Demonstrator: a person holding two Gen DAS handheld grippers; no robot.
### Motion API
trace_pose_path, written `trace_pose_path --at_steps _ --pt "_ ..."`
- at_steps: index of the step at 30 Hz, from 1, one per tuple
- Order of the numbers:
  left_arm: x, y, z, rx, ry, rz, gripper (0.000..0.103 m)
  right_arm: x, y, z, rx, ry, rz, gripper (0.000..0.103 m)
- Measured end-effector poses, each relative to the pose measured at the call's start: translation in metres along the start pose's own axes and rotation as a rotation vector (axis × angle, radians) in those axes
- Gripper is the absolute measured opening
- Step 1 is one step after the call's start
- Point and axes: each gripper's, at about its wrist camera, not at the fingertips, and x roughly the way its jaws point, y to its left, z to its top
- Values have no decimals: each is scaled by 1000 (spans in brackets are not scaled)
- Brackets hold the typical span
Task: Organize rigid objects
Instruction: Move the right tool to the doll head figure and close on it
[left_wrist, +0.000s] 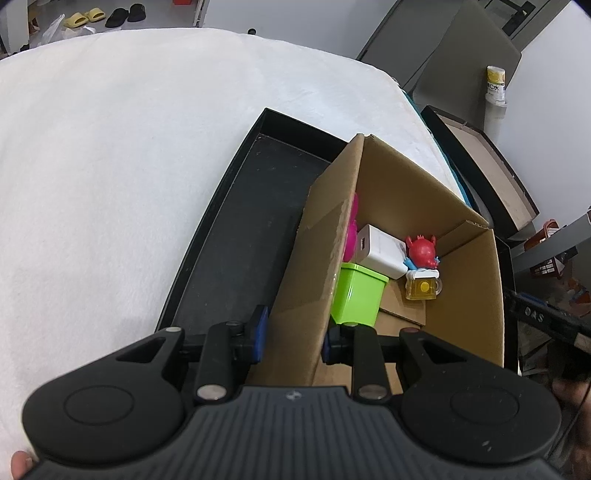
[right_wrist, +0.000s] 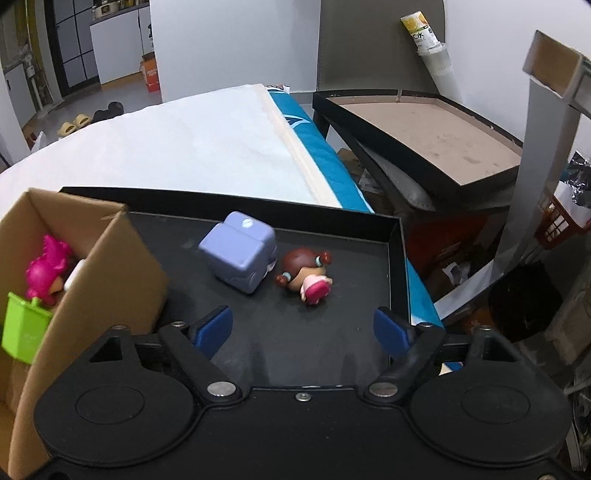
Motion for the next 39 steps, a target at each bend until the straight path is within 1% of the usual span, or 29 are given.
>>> trace_pose_path --at_steps 9,13,18,20,21,22,23,24,25,28,39 --pt "1 0 -1 6 1 2 27 18 9 4 -47 -14 -26 81" --pt "1 1 -1 7 0 3 27 23 9 6 -52 -20 -32 78" --pt "1 0 0 8 1 4 27 32 12 7 -70 -27 -42 76" --pt "1 0 0 8 1 4 27 35 13 7 -79 -27 -52 74" --pt "1 0 0 7 1 4 27 37 13 7 -83 -26 -55 68" --pt "1 0 0 5 2 4 27 38 13 6 -86 -24 -56 56" --pt "1 1 0 2 2 4 27 39 13 5 -87 -18 -51 46" --pt "1 1 1 2 3 3 27 40 13 5 -85 -11 -44 40" --pt "1 0 1 2 3 3 27 39 13 4 -81 -7 -37 23" --pt "1 1 1 -2 4 -1 27 36 13 1 -74 3 -42 24" --pt "0 4 2 -5 8 -15 27 7 16 -5 -12 21 4 24"
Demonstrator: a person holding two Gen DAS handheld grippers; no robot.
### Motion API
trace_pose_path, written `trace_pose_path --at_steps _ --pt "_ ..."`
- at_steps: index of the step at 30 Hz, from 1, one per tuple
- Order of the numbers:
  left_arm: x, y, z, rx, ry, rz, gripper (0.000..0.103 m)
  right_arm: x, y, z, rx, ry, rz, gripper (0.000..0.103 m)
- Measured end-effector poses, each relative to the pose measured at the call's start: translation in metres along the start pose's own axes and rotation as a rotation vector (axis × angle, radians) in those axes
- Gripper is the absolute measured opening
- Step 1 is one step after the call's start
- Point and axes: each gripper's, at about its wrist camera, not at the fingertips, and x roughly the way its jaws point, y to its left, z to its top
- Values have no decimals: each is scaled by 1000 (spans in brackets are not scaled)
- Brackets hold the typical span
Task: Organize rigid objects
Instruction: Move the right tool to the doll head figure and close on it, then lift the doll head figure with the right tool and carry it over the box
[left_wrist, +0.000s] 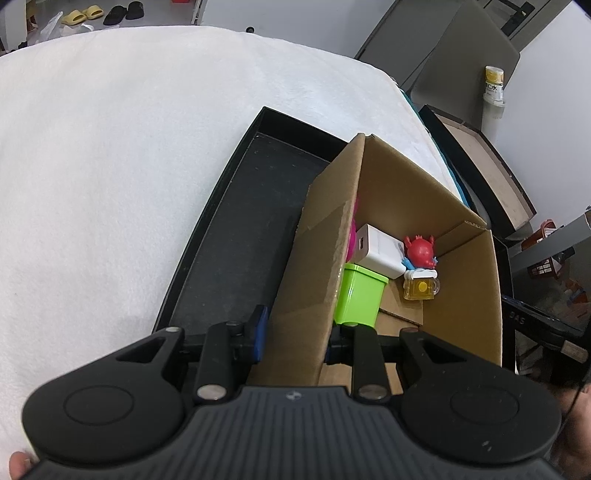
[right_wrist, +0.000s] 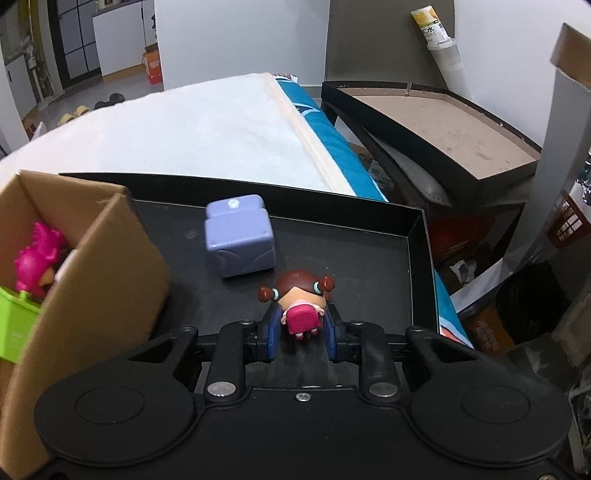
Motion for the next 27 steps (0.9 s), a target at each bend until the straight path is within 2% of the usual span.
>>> trace_pose_path --at_steps 5,12,27 --pt "0 -1 -1 8 0 -4 27 -14 -3 -1 33 16 12 23" --pt "0 -2 -3 19 3 -5 27 -32 2 -3 6 28 15 23" --pt "0 -4 -5 23 11 -11 27 -71 39 9 -233 105 -42 23"
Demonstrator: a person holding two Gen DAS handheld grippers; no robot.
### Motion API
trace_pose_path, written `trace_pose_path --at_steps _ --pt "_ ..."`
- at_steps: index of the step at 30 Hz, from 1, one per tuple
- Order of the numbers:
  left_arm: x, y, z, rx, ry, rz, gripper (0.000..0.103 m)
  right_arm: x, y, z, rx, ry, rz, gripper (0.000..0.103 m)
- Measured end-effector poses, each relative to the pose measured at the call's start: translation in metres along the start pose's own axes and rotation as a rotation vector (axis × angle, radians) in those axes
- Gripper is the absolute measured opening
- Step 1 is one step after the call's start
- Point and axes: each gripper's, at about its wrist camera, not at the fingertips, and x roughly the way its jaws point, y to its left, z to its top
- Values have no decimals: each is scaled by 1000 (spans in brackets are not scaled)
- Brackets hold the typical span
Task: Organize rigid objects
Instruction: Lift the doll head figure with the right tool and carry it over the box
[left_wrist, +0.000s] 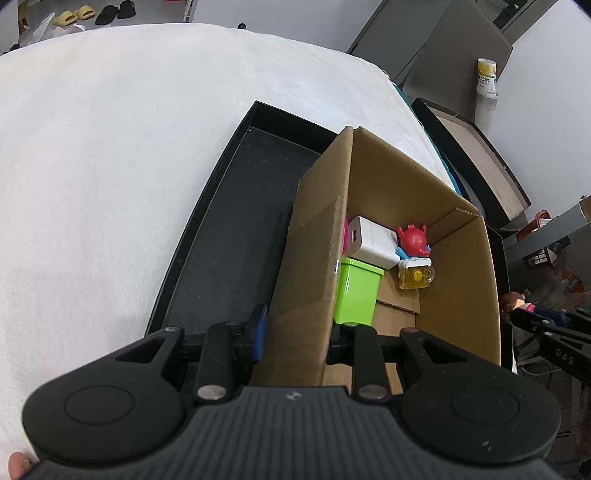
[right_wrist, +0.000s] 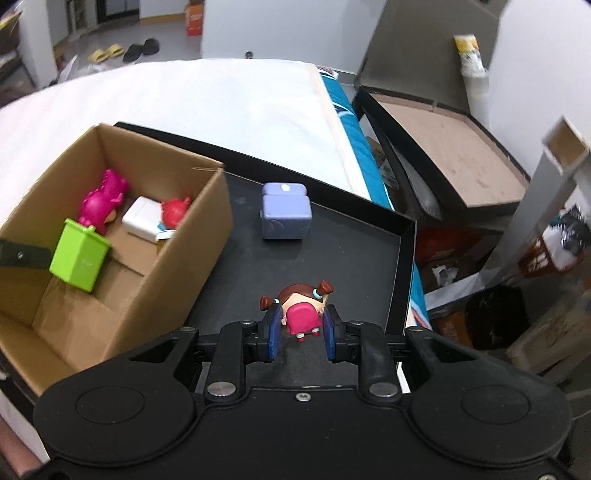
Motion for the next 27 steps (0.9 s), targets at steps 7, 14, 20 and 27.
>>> trace_pose_path --at_steps 7,14,20,27 --pt "-1 2 -1 -7 2 -11 27 -23 21 15 -92 -17 -9 23" --pt "-2 2 -1 -12 3 -12 27 -49 41 28 -146 -51 11 24" --pt "-3 0 0 -16 2 -13 27 -62 52 39 -197 -62 13 24" --pt "-3 1 0 -14 4 -20 27 -67 66 46 -225 -67 29 24"
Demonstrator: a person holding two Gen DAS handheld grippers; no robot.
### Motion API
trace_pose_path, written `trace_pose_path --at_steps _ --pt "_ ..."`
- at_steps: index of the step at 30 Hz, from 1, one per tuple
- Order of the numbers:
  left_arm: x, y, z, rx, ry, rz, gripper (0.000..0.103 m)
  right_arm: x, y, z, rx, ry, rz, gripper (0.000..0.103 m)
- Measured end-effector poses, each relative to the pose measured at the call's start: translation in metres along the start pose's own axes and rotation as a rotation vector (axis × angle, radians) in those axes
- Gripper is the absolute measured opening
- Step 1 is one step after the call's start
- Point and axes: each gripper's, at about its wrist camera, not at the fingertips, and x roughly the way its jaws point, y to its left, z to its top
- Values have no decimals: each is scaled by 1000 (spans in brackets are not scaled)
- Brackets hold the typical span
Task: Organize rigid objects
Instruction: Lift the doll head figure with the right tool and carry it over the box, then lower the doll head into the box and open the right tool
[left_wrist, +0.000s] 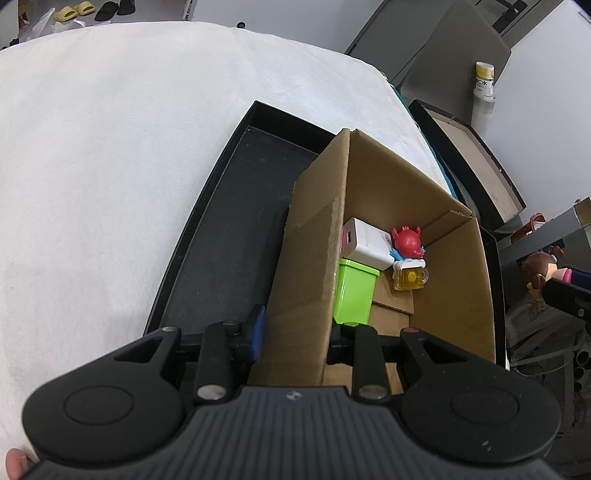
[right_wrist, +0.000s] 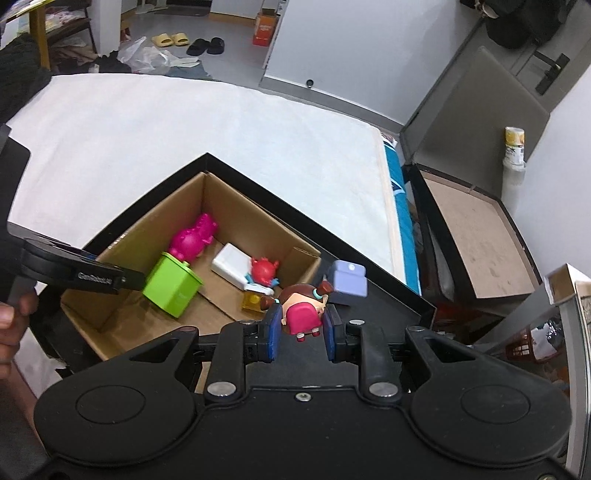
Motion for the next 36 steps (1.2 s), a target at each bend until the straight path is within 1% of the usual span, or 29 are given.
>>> trace_pose_path --at_steps 11,21,25,27,28,33,36 --pt "-1 1 0 -2 0 -8 28 6 20 8 -18 11 32 24" --pt "-1 2 0 -7 0 -12 28 25 37 7 -11 44 62 24" --pt "-1 2 0 -7 0 -12 28 31 44 6 -24 51 57 24" --pt "-1 2 0 -7 0 -13 29 31 44 6 -22 44 42 25" --pt "-2 2 0 -3 -1 -9 29 30 43 6 -19 39 38 27" --pt "-6 5 1 -20 -16 -25 28 20 32 6 8 24 35 27" --pt "-6 5 0 -15 -17 -21 28 15 25 2 19 23 34 27"
